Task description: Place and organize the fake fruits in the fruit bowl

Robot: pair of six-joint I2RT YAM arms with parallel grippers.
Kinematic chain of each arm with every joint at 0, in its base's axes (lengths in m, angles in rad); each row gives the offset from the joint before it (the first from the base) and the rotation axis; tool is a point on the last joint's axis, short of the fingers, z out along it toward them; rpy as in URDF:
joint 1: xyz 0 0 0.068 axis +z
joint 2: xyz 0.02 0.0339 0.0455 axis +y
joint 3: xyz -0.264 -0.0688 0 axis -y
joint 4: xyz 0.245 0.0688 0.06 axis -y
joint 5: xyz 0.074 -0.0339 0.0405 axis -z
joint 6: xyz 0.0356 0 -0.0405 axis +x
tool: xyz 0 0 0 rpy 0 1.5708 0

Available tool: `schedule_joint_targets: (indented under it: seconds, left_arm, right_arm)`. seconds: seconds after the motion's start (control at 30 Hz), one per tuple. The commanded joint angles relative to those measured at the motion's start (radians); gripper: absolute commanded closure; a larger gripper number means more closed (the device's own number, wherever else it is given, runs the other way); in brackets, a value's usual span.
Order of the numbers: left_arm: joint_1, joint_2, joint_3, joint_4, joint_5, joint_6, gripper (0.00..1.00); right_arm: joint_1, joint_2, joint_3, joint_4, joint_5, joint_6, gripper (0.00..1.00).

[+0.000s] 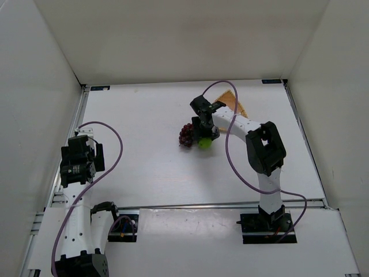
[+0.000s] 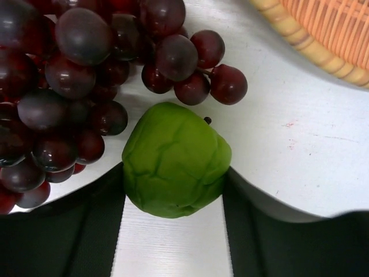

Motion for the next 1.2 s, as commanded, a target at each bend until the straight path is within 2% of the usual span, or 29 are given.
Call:
schedule_joint_targets:
  seconds: [0.0,0.07,0.2,0.27,0.33,0.43,0.6,0.63,0.7,0.73,0.87,0.9,0.97,1.0,1.03,1.1,1.13,1.17]
  left_arm:
    - [-0.006,0.003,0.008,0.014,0.01,0.013,0.0]
    - [-0.006,0.003,-0.001,0.005,0.01,0.052,0.0]
    - [-0.006,0.012,-0.01,-0.004,0.019,0.063,0.0]
    - [-0.006,0.012,-0.011,-0.004,0.019,0.072,0.0]
    - [-0.006,0.012,-0.011,-0.004,0.033,0.072,0.0]
    - [-0.006,0.021,0.012,-0.013,0.074,0.082,0.0]
    - [-0.006,0.05,0.086,-0.055,0.171,0.121,0.0]
    - [-0.006,0.05,0.095,-0.066,0.183,0.135,0.0]
    - [-0.006,0.075,0.127,-0.075,0.227,0.172,0.0]
    - [-0.006,0.087,0.144,-0.088,0.244,0.184,0.0]
    - [-0.052,0.213,0.307,-0.148,0.361,0.23,0.0]
    - [-0.078,0.295,0.351,-0.182,0.379,0.23,0.0]
    - [-0.199,0.386,0.491,-0.211,0.393,0.192,0.0]
    - [-0.245,0.485,0.538,-0.222,0.393,0.183,0.0]
    - [-0.341,0.535,0.636,-0.233,0.393,0.169,0.0]
    - [-0.438,0.681,0.728,-0.247,0.393,0.157,0.0]
    - [-0.522,0.731,0.821,-0.256,0.427,0.148,0.0]
    - [-0.555,0.779,0.866,-0.256,0.462,0.148,0.0]
  right_arm:
    - [-0.004,-0.014,-0.003,-0.001,-0.014,0.005,0.71]
    - [-0.013,-0.04,-0.012,-0.001,-0.014,0.005,0.83]
    - [-0.053,-0.217,-0.078,-0.001,0.018,0.025,0.83]
    - [-0.1,-0.297,-0.11,0.026,0.09,0.06,0.83]
    - [-0.142,-0.31,-0.11,0.043,0.147,0.088,0.83]
    - [-0.243,-0.223,-0.003,0.034,0.158,0.122,0.81]
    - [-0.327,0.085,0.345,-0.119,0.123,0.102,0.64]
    - [-0.337,0.136,0.415,-0.133,0.123,0.091,0.46]
    - [-0.346,0.149,0.433,-0.144,0.112,0.091,0.23]
    - [-0.359,0.138,0.433,-0.144,0.103,0.1,0.0]
    - [-0.379,-0.01,0.315,-0.101,0.08,0.1,0.0]
    - [-0.38,-0.049,0.288,-0.078,0.08,0.1,0.0]
    - [-0.39,-0.173,0.229,-0.058,0.08,0.091,0.0]
    - [-0.399,-0.214,0.171,-0.058,0.08,0.091,0.0]
    - [-0.412,-0.295,0.142,-0.046,0.08,0.082,0.0]
    - [-0.436,-0.41,0.08,-0.035,0.08,0.082,0.0]
    - [-0.448,-0.448,0.019,-0.035,0.08,0.082,0.0]
    - [-0.461,-0.486,-0.015,-0.035,0.089,0.082,0.0]
